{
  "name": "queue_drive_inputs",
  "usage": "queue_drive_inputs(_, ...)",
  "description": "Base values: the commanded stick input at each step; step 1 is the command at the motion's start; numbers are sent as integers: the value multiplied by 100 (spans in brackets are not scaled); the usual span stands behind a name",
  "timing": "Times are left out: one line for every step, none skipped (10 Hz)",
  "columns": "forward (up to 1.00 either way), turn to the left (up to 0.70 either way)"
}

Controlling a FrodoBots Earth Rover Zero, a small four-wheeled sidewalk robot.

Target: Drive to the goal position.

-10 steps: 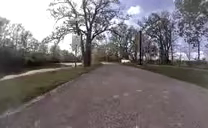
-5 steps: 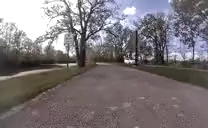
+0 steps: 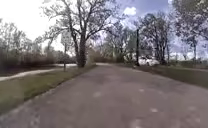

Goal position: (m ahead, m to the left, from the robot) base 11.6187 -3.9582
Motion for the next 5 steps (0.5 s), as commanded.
queue_drive_inputs(100, 0)
queue_drive_inputs(100, 0)
queue_drive_inputs(100, 0)
queue_drive_inputs(100, 0)
queue_drive_inputs(100, 0)
